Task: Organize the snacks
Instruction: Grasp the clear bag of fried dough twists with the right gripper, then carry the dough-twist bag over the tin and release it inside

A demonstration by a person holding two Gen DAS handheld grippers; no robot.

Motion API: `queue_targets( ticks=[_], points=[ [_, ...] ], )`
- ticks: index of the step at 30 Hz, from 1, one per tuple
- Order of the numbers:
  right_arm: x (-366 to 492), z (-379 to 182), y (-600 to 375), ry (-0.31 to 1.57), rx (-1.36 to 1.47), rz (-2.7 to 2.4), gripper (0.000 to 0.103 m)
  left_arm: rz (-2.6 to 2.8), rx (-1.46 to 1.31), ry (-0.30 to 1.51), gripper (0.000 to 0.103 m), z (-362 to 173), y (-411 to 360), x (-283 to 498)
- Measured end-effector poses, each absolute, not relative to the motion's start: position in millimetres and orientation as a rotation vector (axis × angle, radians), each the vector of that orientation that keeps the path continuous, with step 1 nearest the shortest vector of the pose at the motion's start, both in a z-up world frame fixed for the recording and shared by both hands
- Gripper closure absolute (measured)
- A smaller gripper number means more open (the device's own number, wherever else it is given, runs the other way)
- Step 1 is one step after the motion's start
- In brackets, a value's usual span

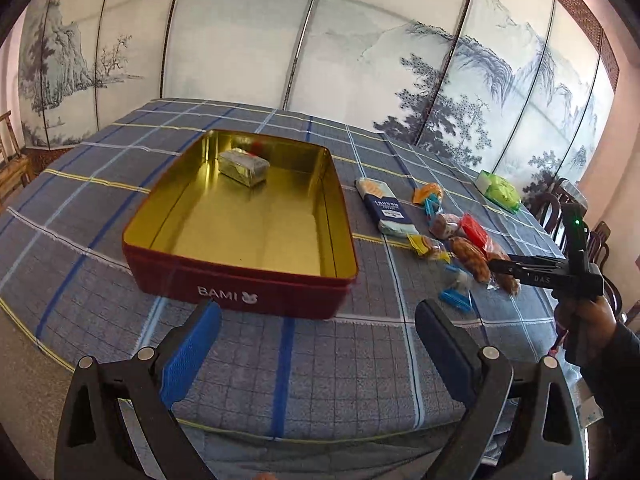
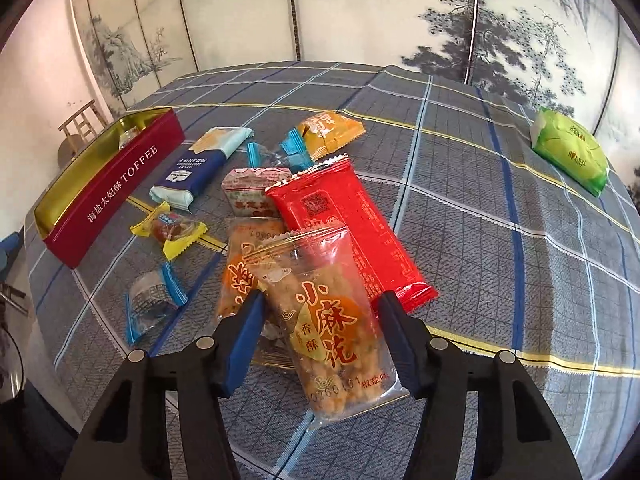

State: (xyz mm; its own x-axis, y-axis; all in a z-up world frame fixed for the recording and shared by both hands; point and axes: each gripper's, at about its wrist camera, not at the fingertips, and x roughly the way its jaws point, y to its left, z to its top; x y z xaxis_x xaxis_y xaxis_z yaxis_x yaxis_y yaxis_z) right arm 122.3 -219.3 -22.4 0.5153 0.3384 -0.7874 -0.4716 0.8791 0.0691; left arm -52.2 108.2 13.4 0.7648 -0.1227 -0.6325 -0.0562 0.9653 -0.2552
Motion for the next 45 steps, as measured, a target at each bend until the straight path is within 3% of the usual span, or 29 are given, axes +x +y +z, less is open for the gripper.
queue_targets(
  ticks=[3, 19, 45],
  points=[
    [118, -22, -220, 0.902, -0.144, 0.501, 0.065, -0.069, -0.264, 0.700, 0.007, 12, 99, -56],
    [112, 50, -198, 0.750, -0.144, 0.230, 0.065, -0.075, -0.223, 0.682, 0.007, 14, 89, -76],
    [137, 89, -79, 0.679, -0.253, 0.245, 0.065, 0.017, -0.291, 0.704, 0.007, -9, 127, -98]
  ],
)
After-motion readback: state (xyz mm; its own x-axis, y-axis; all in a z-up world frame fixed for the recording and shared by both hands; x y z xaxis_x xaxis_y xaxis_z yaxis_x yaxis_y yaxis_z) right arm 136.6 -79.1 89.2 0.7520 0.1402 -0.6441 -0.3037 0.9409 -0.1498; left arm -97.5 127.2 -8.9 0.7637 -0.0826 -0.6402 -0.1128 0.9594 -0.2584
